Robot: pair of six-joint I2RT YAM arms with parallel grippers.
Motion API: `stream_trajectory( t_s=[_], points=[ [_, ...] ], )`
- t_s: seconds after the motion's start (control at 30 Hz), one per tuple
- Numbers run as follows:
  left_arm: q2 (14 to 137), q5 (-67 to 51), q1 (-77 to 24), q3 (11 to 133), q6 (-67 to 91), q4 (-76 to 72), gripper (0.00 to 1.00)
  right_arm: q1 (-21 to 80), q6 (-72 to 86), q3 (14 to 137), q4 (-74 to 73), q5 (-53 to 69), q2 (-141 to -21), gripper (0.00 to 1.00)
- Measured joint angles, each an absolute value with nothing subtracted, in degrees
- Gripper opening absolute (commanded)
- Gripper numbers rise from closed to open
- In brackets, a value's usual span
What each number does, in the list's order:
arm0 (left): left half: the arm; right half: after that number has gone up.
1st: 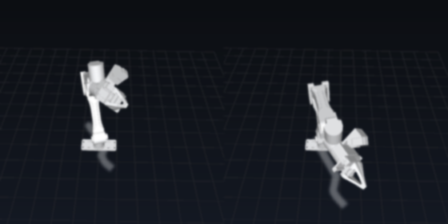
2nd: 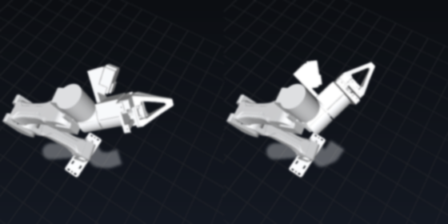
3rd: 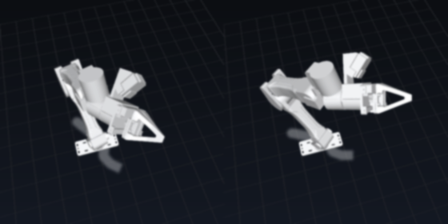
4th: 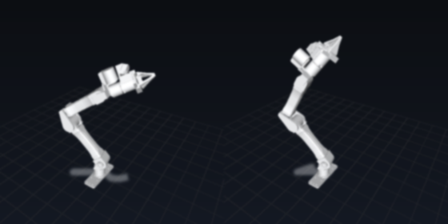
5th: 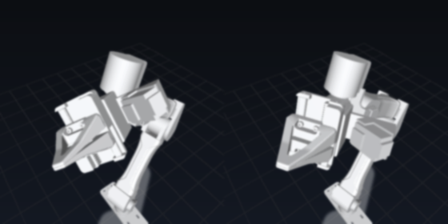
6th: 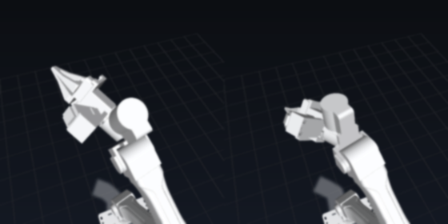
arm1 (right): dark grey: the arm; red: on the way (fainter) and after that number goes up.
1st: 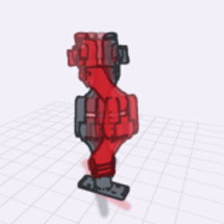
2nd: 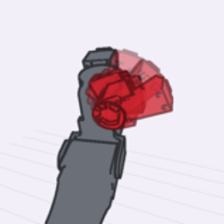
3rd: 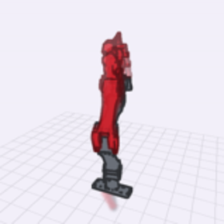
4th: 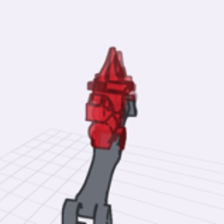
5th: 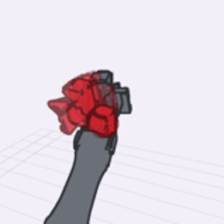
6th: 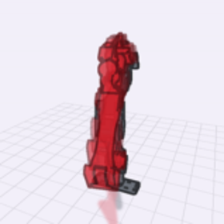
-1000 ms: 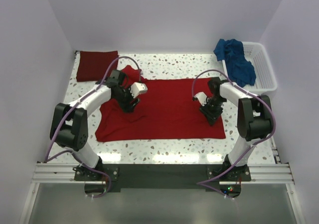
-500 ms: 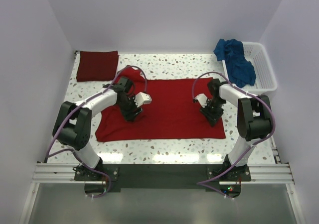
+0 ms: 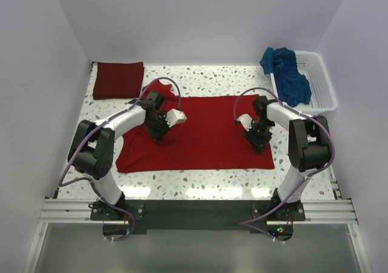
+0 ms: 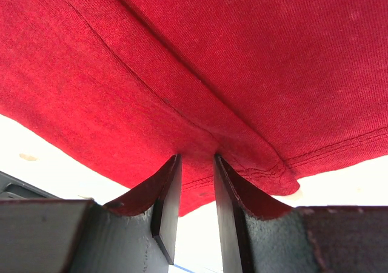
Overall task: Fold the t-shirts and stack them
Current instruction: Fold the tshirt
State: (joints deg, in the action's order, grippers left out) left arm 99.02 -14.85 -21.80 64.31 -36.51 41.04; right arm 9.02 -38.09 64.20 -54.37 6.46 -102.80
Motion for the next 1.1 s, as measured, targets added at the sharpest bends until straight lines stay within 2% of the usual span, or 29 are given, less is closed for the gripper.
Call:
stream_trajectory(
  t_s=[0.17,0.2,0.3,0.47,0.6,0.8,0.93,1.1],
  points=[
    [101.51,-14.24,-22.74,70.7,-36.27,39.9,0.32,9.02,-38.09,64.2,-54.37,6.48,-102.8,0.32],
    [101.95,-14.06,-22.96,71.5,-36.1,39.44,0.41,9.02,-38.09,64.2,-54.37,6.48,-102.8,0.32],
    [102.8,-12.69,-23.44,72.64,-35.29,36.8,0.49,9.02,-38.09,64.2,-54.39,6.48,-102.8,0.32],
    [101.56,-10.0,-23.4,71.0,-33.32,31.57,0.54,9.02,-38.13,64.2,-54.61,6.48,-102.8,0.32],
    [94.98,-9.45,-20.29,65.73,-31.44,29.98,0.58,9.02,-38.17,64.2,-54.72,6.37,-102.76,0.32],
    [85.27,-13.08,-10.0,63.75,-30.61,30.28,0.57,9.02,-38.17,64.9,-55.33,5.52,-102.32,0.31],
    [83.02,-15.49,-10.28,59.33,-31.09,31.51,0.56,9.02,-38.17,65.78,-55.35,5.5,-102.3,0.31],
    [85.78,-15.88,-10.57,52.31,-32.27,35.27,0.55,10.07,-38.15,64.86,-54.11,4.86,-102.39,0.31]
  ],
)
